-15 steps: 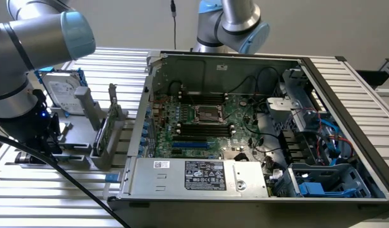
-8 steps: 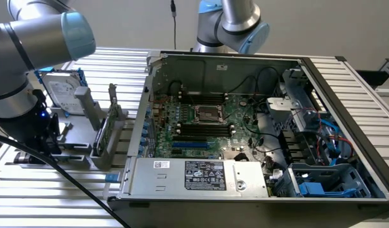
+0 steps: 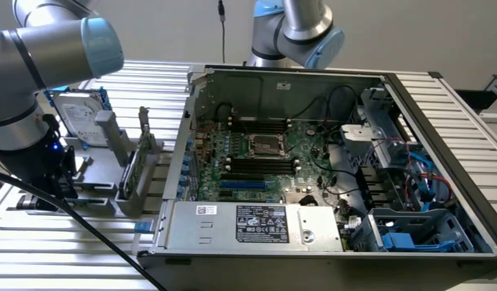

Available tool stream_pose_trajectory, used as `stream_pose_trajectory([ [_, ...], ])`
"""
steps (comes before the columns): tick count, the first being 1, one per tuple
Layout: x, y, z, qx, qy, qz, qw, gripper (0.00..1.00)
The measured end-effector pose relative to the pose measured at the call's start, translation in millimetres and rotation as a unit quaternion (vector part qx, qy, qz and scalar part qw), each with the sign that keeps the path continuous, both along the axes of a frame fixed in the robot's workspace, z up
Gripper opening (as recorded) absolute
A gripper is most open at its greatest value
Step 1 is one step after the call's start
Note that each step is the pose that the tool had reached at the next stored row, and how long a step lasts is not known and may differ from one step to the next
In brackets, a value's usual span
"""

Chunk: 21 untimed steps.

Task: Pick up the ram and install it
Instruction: 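Pick up the ram and move it above insertion slot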

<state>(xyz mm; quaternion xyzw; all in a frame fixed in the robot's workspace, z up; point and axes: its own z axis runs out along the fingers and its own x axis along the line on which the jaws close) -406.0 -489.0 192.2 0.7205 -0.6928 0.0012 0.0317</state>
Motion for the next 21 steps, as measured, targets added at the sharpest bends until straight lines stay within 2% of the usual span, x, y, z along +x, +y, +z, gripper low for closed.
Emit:
stream_pose_trajectory([
  [9,0.0,0.8,0.0,-0.0001,0.0001,0.0,1.0,0.35],
  [10,0.0,0.9,0.0,-0.0001,0.0001,0.0,1.0,0.28],
  [12,0.0,1.0,0.0,-0.0001,0.0001,0.0,1.0,0.28],
  [13,0.0,1.0,-0.1,0.0,0.0,0.0,1.0,0.21],
  [19,0.0,1.0,0.0,-0.0001,0.0001,0.0,1.0,0.19],
  [20,0.0,1.0,0.0,-0.0001,0.0001,0.0,1.0,0.15],
  [21,0.0,1.0,0.0,-0.0001,0.0001,0.0,1.0,0.15],
])
